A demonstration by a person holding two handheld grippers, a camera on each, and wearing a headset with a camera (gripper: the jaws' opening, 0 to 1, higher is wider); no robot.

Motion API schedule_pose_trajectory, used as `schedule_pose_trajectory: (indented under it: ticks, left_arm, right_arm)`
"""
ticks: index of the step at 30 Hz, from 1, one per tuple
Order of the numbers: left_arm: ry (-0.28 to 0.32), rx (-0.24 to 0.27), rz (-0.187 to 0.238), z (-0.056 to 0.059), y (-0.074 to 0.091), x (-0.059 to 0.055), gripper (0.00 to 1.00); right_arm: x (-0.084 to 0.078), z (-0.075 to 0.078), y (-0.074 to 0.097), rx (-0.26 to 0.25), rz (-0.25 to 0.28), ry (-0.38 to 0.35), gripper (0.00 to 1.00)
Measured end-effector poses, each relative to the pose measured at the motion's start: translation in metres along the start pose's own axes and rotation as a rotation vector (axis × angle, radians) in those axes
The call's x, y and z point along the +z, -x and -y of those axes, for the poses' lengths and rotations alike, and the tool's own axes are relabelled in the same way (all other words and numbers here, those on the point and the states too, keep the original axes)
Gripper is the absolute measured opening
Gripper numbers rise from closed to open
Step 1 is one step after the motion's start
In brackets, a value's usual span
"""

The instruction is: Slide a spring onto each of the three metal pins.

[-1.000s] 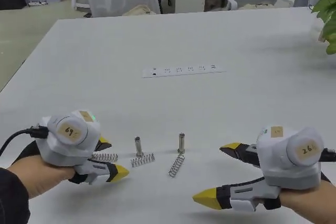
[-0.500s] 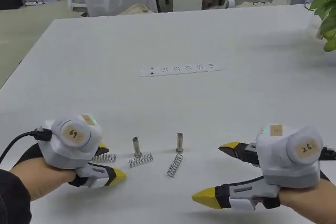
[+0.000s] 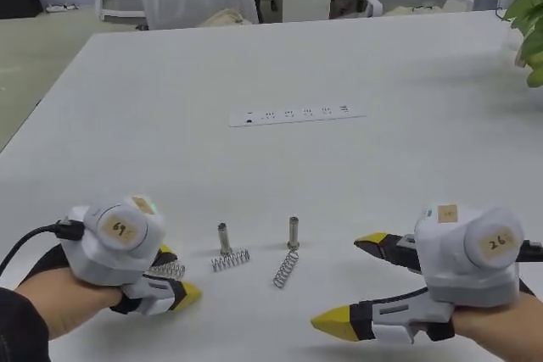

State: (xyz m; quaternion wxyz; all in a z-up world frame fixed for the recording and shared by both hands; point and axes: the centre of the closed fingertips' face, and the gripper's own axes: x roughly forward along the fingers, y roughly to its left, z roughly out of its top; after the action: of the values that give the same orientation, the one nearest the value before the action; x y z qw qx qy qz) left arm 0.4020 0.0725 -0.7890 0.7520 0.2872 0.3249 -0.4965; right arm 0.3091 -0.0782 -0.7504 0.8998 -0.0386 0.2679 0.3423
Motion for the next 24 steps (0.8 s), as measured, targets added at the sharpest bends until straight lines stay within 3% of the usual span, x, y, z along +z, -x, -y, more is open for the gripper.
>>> schedule_pose_trajectory:
  ticks: [3, 12, 24]
  left_arm:
    - [0.0, 0.005, -0.004, 0.0, 0.002, -0.002, 0.26]
    - [-0.034, 0.003, -0.003, 0.006, 0.009, -0.005, 0.28]
    - [-0.046, 0.015, -0.017, 0.0, 0.014, -0.012, 0.24]
  right_arm:
    - [0.0, 0.0, 0.0, 0.001, 0.0, 0.001, 0.79]
    - [0.0, -0.001, 0.0, 0.005, -0.003, 0.004, 0.79]
    - [0.003, -0.003, -0.001, 0.011, 0.009, -0.002, 0.78]
